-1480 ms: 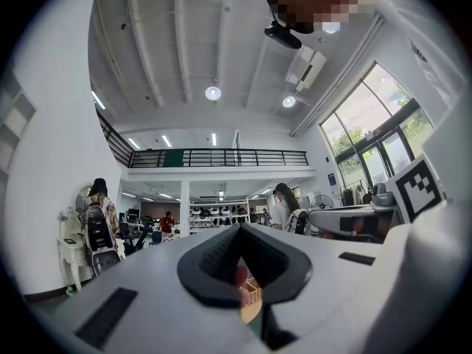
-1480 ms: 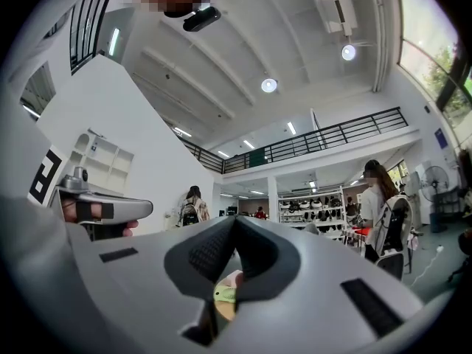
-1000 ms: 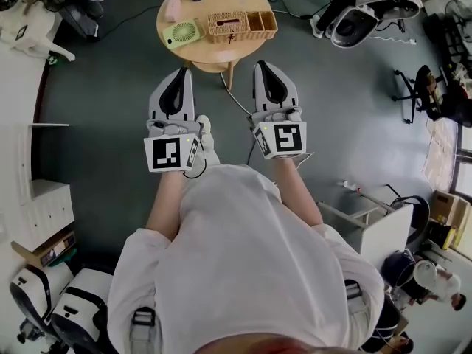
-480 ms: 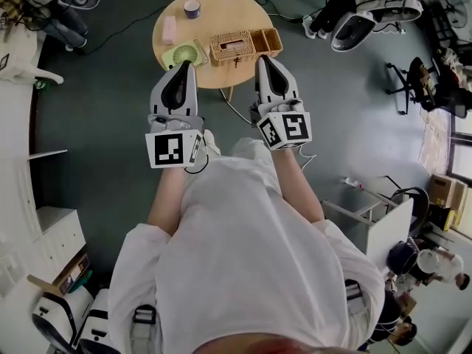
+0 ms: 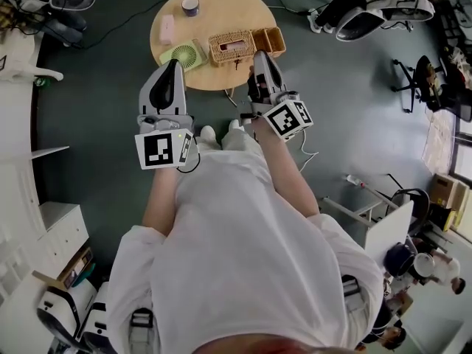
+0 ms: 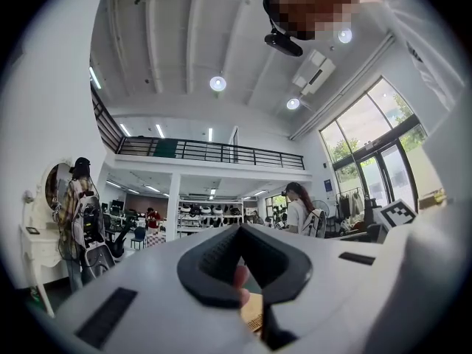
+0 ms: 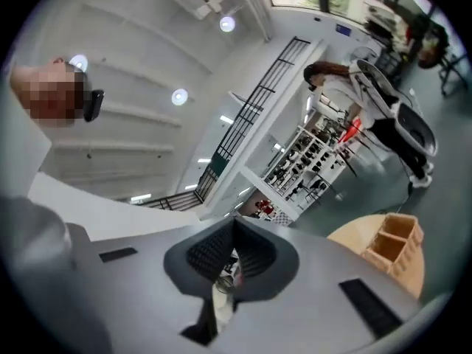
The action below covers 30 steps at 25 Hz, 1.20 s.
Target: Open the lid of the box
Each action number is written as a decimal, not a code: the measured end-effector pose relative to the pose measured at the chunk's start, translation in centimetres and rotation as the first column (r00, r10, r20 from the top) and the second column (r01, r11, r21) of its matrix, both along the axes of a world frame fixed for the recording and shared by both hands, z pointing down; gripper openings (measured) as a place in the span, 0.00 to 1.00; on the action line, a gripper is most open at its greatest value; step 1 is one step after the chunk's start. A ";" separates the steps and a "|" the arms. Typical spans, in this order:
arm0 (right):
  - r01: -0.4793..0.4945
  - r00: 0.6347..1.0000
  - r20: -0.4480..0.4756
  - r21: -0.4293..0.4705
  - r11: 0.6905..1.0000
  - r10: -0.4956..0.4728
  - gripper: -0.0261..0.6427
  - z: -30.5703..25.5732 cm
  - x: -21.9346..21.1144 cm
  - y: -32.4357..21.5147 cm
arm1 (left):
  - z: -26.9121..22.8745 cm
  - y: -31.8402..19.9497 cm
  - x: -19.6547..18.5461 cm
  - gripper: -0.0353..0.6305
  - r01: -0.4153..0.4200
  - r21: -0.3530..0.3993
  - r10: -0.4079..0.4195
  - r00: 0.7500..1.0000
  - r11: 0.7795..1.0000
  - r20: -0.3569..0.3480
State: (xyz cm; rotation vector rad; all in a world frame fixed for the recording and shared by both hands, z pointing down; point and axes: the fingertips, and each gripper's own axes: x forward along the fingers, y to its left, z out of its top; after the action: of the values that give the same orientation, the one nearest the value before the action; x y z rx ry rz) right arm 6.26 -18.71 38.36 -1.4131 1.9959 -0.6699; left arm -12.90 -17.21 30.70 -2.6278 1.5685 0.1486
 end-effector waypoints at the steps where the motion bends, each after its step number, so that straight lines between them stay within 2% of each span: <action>1: 0.012 0.998 0.067 -0.004 1.000 -0.012 0.03 0.4 0.4 -0.3 | 0.0 -0.2 0.3 0.05 0.004 0.001 -0.004 1.000 1.000 0.007; 3: 0.045 0.979 0.200 0.006 0.999 -0.045 0.03 1.1 1.2 -1.1 | 0.2 -0.5 0.9 0.05 0.011 -0.007 -0.011 1.000 1.000 0.016; 5: 0.072 0.945 0.319 0.012 0.997 -0.072 0.03 2.2 1.9 -1.9 | 0.4 -1.0 1.5 0.05 0.016 -0.017 -0.016 1.000 1.000 0.021; 10: 0.135 0.873 0.469 0.033 0.990 -0.134 0.03 5.2 3.1 -3.6 | 0.7 -2.1 3.0 0.05 0.031 -0.026 -0.030 0.999 0.999 0.045; 12: 0.154 0.849 0.508 0.032 0.988 -0.148 0.04 6.5 3.3 -4.1 | 0.9 -2.5 3.5 0.05 0.040 -0.028 -0.038 0.998 0.999 0.054; 14: 0.175 0.829 0.537 0.014 0.985 -0.155 0.11 8.3 3.4 -4.7 | 1.1 -2.8 3.9 0.05 0.047 -0.030 -0.045 0.997 0.998 0.065; 17: 0.194 0.806 0.575 -0.029 0.980 -0.143 0.17 11.5 3.9 -5.6 | 1.3 -3.4 4.6 0.05 0.049 -0.029 -0.046 0.996 0.998 0.081; 21: 0.216 0.788 0.605 -0.097 0.972 -0.115 0.25 16.2 4.2 -6.6 | 1.5 -4.2 5.0 0.05 0.049 -0.019 -0.047 0.995 0.999 0.091; 30: 0.211 0.739 0.673 -0.252 0.944 0.014 0.33 28.2 4.4 -8.3 | 6.6 -6.5 4.8 0.05 0.046 -0.025 -0.043 0.993 0.999 0.112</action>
State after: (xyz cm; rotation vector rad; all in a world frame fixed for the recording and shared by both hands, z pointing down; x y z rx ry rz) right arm 10.66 -26.98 66.56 -1.0053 1.4195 -1.3783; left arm -8.08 -23.66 37.31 -2.5696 1.6023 -0.0219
